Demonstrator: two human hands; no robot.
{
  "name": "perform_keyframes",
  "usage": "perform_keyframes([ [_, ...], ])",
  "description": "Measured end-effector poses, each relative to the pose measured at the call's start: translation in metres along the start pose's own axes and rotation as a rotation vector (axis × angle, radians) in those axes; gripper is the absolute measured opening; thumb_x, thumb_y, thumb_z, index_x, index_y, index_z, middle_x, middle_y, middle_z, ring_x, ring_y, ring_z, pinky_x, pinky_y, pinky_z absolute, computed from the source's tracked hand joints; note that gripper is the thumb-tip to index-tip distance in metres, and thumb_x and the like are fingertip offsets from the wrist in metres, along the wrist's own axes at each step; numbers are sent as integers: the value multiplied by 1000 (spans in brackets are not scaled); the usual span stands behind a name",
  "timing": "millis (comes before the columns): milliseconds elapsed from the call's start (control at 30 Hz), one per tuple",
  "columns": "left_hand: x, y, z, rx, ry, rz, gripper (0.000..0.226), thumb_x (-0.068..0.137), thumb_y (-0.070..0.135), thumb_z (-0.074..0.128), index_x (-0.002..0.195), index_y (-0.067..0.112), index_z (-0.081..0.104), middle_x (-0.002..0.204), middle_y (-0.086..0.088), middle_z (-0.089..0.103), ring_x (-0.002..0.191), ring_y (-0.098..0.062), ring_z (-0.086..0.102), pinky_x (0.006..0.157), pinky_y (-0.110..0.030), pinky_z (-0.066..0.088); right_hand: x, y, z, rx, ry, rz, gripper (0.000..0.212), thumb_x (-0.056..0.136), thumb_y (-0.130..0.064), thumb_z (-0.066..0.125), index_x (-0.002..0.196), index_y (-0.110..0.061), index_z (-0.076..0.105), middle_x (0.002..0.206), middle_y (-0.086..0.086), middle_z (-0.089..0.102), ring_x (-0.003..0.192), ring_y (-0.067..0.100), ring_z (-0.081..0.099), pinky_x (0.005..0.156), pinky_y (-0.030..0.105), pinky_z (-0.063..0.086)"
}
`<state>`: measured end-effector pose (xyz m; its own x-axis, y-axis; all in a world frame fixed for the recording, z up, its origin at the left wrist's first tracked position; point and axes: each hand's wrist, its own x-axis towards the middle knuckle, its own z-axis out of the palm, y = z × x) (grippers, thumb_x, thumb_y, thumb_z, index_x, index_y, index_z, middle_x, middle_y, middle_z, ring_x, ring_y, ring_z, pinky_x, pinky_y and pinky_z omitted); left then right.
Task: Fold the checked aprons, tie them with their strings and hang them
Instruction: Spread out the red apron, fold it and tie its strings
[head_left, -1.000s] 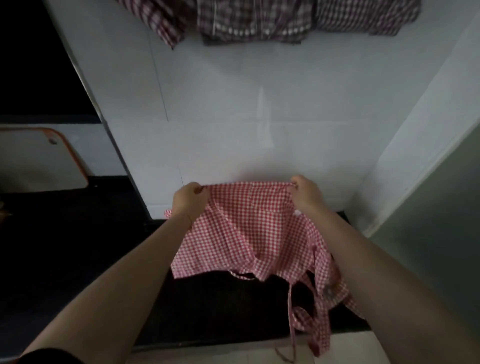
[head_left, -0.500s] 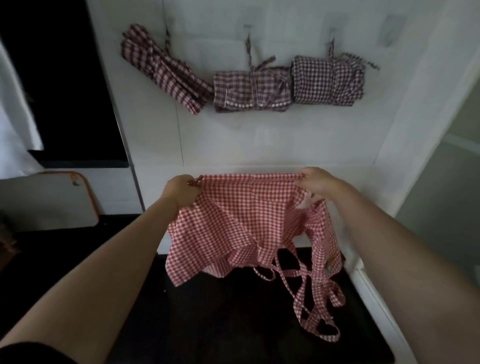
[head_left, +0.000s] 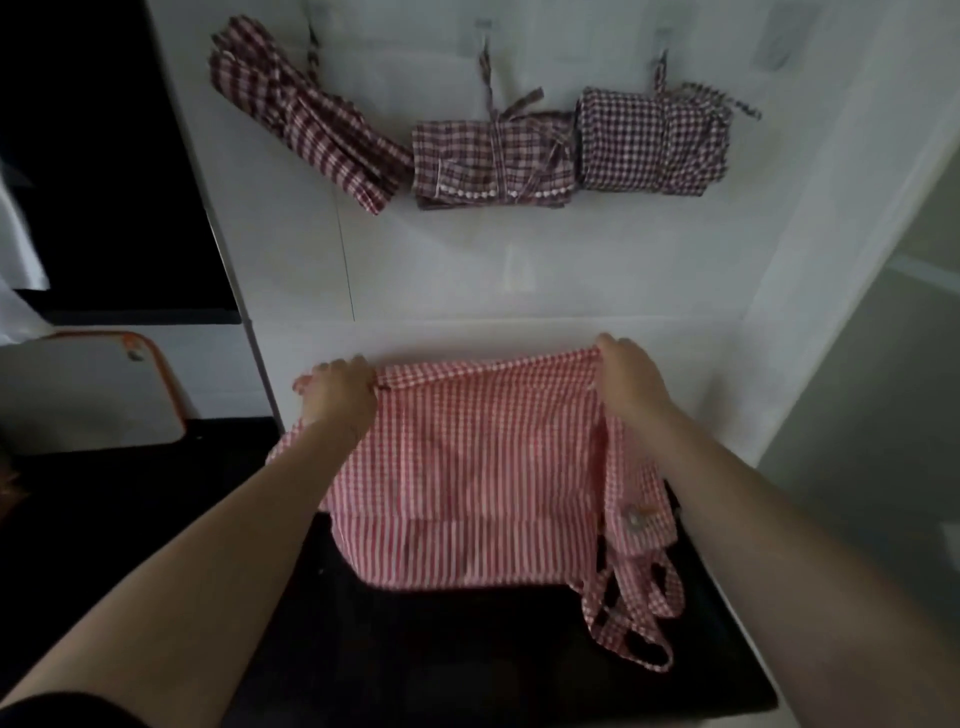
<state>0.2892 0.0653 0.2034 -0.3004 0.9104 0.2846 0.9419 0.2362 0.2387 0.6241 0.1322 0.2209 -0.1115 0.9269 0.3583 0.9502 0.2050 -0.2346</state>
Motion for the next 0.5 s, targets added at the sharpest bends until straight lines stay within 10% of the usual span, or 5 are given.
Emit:
perform_keyframes([
  [167, -6, -15, 27, -21, 96, 175, 48, 84, 9, 52, 132, 7, 52, 137, -18, 48, 134, -38, 31, 108, -53, 38, 1, 2, 10, 10, 75, 0, 26, 89, -14, 55, 107, 3, 62, 106, 26, 60, 107, 40, 56, 85, 41, 47],
  [367, -57, -15, 69, 587, -1274, 292, 45, 97, 15, 52, 140, 7, 48, 127, -15, 60, 93, -24, 61, 82, -32, 52, -47, 9, 60, -323, -1296, 221, 36, 93, -26, 65, 126, -11, 65, 114, 13, 68, 92, 26, 64, 99, 44, 50],
  [433, -72, -18, 99, 532, -1367, 147, 45, 96, 15, 54, 140, 6, 49, 134, -13, 58, 91, -20, 60, 64, -23, 51, -65, 16, 96, -295, -1243, 331, 52, 87, -43, 65, 132, -17, 60, 130, 11, 62, 108, 27, 62, 103, 44, 45],
  [500, -89, -23, 138, 454, -1198, 150, 43, 99, 15, 48, 141, 6, 48, 141, -14, 52, 114, -24, 59, 81, -26, 53, -86, 18, 131, -233, -1072, 311, 52, 93, -50, 57, 137, -22, 54, 144, 7, 50, 119, 30, 55, 106, 41, 39],
])
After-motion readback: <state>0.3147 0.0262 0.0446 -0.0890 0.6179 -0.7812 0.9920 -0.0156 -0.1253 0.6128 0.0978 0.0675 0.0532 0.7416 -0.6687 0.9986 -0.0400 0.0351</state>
